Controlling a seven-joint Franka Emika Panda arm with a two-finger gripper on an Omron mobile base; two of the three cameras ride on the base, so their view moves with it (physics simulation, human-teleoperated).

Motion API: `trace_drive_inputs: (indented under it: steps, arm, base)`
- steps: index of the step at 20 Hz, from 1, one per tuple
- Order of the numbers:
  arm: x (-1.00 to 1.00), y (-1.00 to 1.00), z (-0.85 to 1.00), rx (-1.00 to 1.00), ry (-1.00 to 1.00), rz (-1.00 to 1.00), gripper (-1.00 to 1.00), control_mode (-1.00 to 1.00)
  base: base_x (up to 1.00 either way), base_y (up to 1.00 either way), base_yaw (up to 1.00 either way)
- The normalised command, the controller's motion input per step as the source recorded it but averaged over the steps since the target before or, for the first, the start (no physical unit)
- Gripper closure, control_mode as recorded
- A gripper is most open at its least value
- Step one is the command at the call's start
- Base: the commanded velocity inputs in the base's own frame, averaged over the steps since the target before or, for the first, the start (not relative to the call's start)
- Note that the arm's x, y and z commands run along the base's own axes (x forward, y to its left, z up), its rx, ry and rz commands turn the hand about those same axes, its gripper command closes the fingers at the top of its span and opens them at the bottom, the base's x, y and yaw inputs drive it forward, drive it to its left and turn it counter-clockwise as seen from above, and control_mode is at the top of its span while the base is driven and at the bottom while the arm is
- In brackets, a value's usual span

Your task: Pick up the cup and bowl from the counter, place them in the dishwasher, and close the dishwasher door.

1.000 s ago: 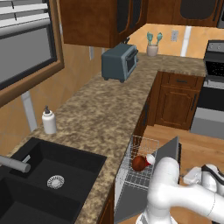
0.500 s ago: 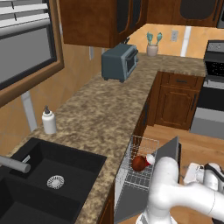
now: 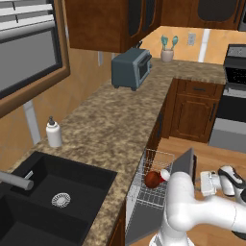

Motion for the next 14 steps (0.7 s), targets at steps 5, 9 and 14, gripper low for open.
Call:
trace_drive_inputs:
  steps: [5, 9, 14]
  arm:
    - [0.13, 1.00, -1.00, 0.15, -0.24, 0.39, -1.00, -1.00]
    - [0.48, 1.00, -1.00, 0.27, -0.28, 0.24, -1.00, -1.00]
    - [0.96, 1.00, -1.00, 0.36, -0.26, 0.02, -1.00, -1.00]
  base:
    - [0.00, 0.00, 0.00]
    - [0.00, 0.00, 0.00]
    - [0.00, 0.00, 0.00]
